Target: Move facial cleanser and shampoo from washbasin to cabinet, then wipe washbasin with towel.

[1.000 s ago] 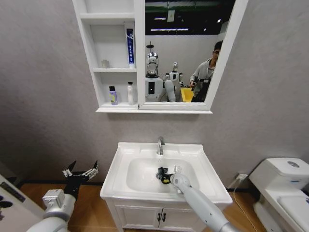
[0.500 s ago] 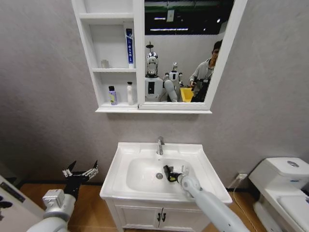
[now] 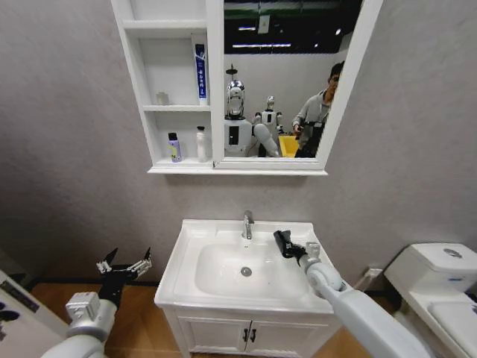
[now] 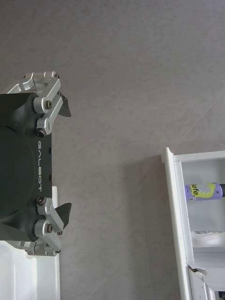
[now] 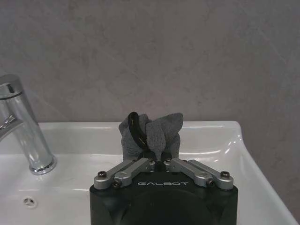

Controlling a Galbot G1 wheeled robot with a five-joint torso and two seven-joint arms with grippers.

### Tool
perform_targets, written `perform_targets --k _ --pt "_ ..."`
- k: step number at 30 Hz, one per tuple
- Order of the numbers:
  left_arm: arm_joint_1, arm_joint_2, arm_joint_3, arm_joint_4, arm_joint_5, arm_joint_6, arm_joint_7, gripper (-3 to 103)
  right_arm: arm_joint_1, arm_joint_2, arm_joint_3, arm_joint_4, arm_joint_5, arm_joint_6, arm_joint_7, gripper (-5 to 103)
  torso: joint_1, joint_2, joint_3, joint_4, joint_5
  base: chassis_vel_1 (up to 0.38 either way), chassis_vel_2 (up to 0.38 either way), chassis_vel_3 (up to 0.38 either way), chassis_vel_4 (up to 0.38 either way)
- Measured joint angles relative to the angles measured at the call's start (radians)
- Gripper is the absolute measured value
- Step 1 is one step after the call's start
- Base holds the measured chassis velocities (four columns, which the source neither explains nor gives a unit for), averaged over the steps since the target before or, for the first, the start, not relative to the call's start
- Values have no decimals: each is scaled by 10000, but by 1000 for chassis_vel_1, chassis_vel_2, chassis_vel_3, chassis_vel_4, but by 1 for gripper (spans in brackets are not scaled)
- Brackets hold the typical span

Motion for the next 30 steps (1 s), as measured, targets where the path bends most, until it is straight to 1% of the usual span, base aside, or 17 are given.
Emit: perform_targets --k 3,4,7,10,12,17,22,23,24,25,27,29,30 --pt "-1 0 0 0 0 -1 0 100 186 -32 175 -936 303 271 -366 2 0 0 0 0 3 0 0 0 0" --pt "-1 0 0 0 0 -1 0 100 186 -32 175 -936 303 271 -366 2 0 0 0 0 3 0 0 0 0" --pt "0 0 0 0 0 -1 0 100 557 115 150 -2019 245 591 -376 2 0 0 1 2 2 0 0 0 0" --pt "0 0 0 0 0 0 0 100 599 119 103 -2296 206 699 -415 2 0 0 1 3 0 0 0 0 0" --pt "0 0 0 0 0 -1 0 100 581 61 12 -2553 176 820 -672 2 0 0 1 1 0 0 0 0 0" --pt "0 0 0 0 0 0 0 100 634 97 -143 -2958 49 1120 -932 2 0 0 1 0 0 0 0 0 0" --pt "0 0 0 0 0 -1 0 100 809 321 -286 -3610 -55 1479 -1139 2 0 0 1 1 0 0 0 0 0" --pt "0 0 0 0 0 0 0 100 836 403 -292 -3778 -249 1681 -1250 -1 0 0 1 1 -2 0 0 0 0" --pt "0 0 0 0 0 0 0 100 854 457 -291 -3892 -443 1856 -1335 5 0 0 1 1 -2 0 0 0 0" --pt "0 0 0 0 0 0 0 100 854 457 -291 -3892 -443 1856 -1335 5 0 0 1 1 -2 0 0 0 0" --pt "0 0 1 0 0 0 0 100 866 554 -293 -4037 -775 2183 -1452 15 0 -1 1 1 -1 0 0 0 0" --pt "-1 0 0 0 0 -1 0 100 865 587 -296 -4049 -852 2280 -1464 15 0 0 1 1 -2 0 0 0 0" --pt "0 0 0 0 0 0 0 100 850 629 -307 -4049 -1009 2426 -1476 21 0 0 1 2 -2 0 0 0 0"
